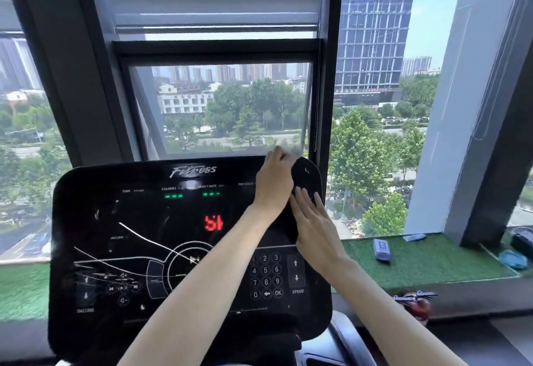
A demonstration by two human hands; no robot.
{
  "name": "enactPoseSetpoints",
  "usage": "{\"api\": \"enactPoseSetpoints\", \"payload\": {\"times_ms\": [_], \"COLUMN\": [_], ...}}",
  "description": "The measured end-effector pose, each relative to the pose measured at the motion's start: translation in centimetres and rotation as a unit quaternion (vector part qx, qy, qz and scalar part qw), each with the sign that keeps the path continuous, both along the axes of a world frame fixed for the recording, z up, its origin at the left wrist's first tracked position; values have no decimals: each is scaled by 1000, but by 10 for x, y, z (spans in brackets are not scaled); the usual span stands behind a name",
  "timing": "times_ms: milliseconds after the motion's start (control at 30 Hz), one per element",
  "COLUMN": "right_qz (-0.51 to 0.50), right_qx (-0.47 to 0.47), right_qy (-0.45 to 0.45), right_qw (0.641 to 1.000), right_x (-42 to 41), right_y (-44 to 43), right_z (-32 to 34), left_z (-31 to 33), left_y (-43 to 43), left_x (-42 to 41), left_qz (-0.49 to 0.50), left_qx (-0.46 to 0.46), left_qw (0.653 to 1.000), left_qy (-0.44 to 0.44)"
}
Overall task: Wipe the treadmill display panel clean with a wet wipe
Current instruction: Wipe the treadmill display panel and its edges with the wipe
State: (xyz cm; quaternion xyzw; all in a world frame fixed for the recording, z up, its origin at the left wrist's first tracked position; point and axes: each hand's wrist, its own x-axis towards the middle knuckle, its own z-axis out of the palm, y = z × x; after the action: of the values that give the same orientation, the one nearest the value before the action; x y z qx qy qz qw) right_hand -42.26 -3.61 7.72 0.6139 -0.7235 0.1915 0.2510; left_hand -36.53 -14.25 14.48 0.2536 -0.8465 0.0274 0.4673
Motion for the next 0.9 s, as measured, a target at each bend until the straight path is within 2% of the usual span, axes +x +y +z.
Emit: {"api": "enactPoseSetpoints", "payload": {"times_ms": [67, 133, 200, 233, 300, 367, 433, 567, 600, 700, 767, 833, 900], "right_qz": [14, 26, 22, 19, 17, 25, 36, 48, 48, 46, 51, 55, 57], "right_qx": [2, -9, -5, -1, 8, 7, 2, -10, -12, -15, -15, -17, -16], "right_qy": [-4, -6, -1, 5, 14, 16, 12, 4, 3, 1, -3, -12, -19], "right_qw": [1000, 1000, 1000, 1000, 1000, 1000, 999, 999, 999, 999, 999, 998, 998], "right_x": [-1, -2, -2, -2, -3, -3, -3, -2, -2, -2, -3, -2, -1], "right_y": [2, 1, 0, 0, 0, 2, 4, 4, 3, 3, 4, 5, 6], "right_z": [1, 1, 0, 0, 0, 1, 3, 0, -1, -1, 0, 2, 3], "left_z": [-1, -6, -7, -5, -2, 0, 4, 2, 3, -3, 1, 3, -1], "left_y": [-13, -22, -16, -9, 6, 7, -8, -19, -12, 7, 0, -12, -21], "left_x": [16, 27, 19, 9, -13, -17, -4, 12, 6, -18, -16, -1, 14], "left_qz": [29, 74, 94, 84, 30, -14, -6, 63, 56, -17, -36, -10, 15], "left_qx": [31, 64, 75, 66, 18, -24, -26, 59, 58, -18, -42, -32, -17], "left_qw": [998, 983, 975, 981, 998, 999, 999, 989, 990, 1000, 997, 999, 999], "left_qy": [46, 154, 189, 164, 53, -28, -20, 123, 117, -8, -45, -22, 44]}}
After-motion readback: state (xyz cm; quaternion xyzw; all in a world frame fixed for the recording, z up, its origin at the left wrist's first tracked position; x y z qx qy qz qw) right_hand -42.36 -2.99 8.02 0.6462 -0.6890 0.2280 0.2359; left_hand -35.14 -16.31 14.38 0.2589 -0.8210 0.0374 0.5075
